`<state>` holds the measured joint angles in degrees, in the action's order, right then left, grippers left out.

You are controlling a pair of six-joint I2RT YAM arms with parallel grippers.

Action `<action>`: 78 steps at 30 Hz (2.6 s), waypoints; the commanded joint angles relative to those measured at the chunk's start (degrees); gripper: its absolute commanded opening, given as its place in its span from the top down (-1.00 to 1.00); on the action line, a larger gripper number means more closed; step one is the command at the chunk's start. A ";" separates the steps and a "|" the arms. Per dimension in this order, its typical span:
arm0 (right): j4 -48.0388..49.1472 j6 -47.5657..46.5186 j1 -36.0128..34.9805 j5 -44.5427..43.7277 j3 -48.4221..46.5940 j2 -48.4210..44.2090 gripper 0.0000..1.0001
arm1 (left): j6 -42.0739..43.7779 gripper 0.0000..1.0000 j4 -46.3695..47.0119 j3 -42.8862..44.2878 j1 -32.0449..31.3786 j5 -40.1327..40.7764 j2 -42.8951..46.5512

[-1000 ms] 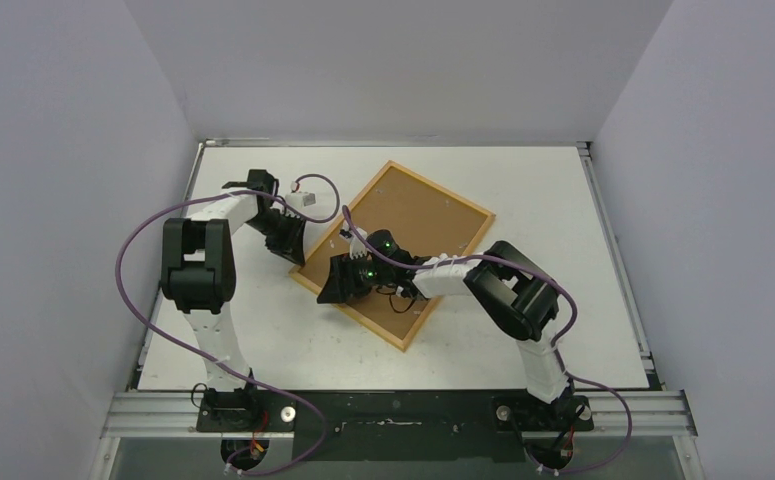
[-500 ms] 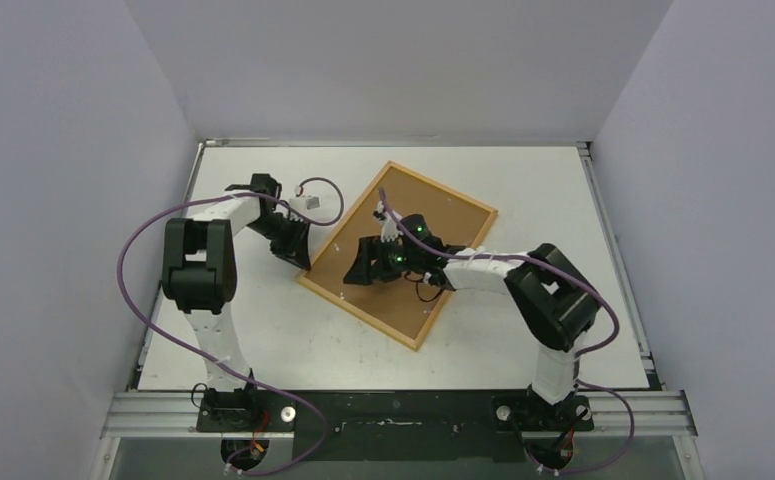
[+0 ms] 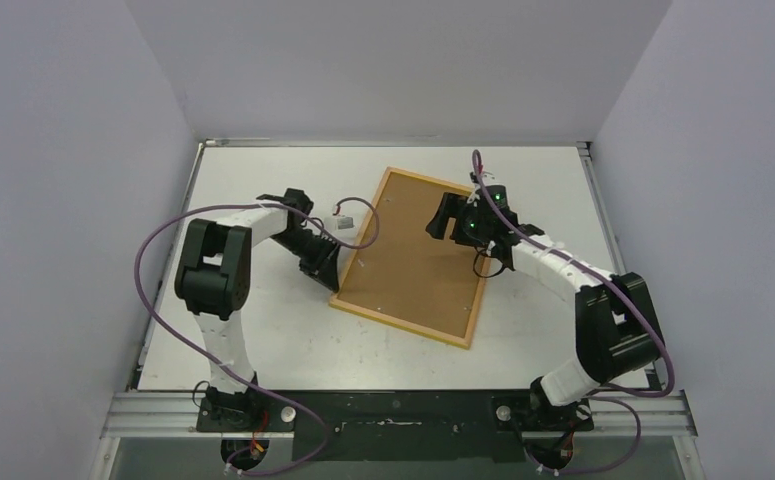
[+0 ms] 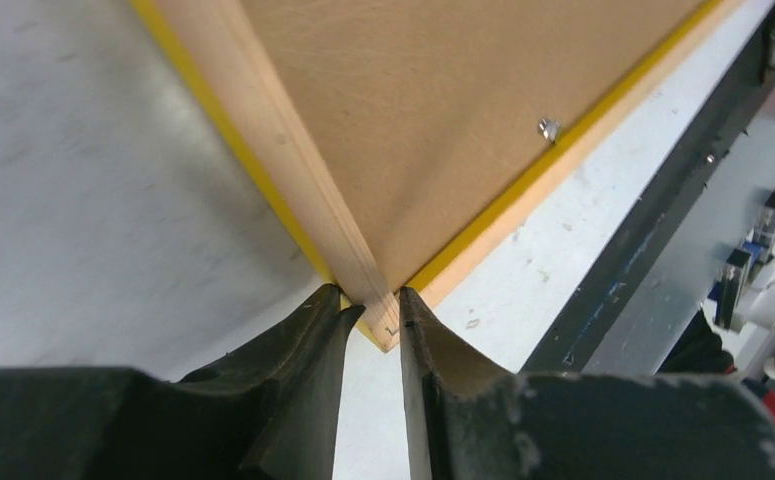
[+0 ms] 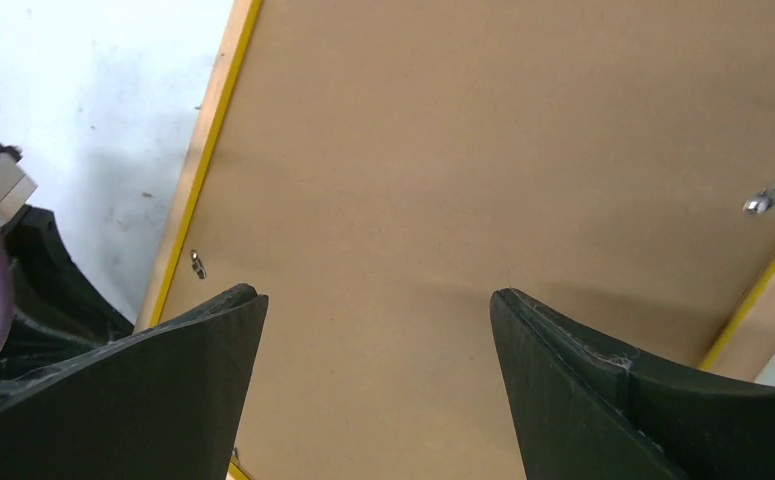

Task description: Put the photo into the frame

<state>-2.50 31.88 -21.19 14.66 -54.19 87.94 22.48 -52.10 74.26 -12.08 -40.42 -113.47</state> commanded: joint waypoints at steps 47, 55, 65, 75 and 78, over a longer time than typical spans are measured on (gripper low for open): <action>29.38 7.91 -19.65 16.56 -7.18 26.21 -0.55 | -11.26 0.65 8.13 9.81 0.83 -11.25 -11.91; 30.13 8.82 -20.26 16.84 -6.78 25.96 -0.53 | -11.54 0.67 8.50 9.76 0.65 -10.77 -11.73; 31.59 10.31 -21.08 16.60 -6.15 26.71 -0.52 | -11.65 0.68 8.68 9.68 0.50 -10.64 -11.69; 31.99 9.88 -20.89 15.25 -7.06 27.89 -0.52 | -11.40 0.69 8.57 9.37 0.39 -10.31 -11.42; 32.21 9.00 -20.81 16.93 -7.50 26.47 -0.52 | -11.36 0.69 8.46 9.26 0.50 -10.42 -11.34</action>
<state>27.35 42.15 -42.09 30.52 -60.42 114.98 9.72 -45.25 82.35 -10.94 -52.90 -124.64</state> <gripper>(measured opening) 0.761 0.158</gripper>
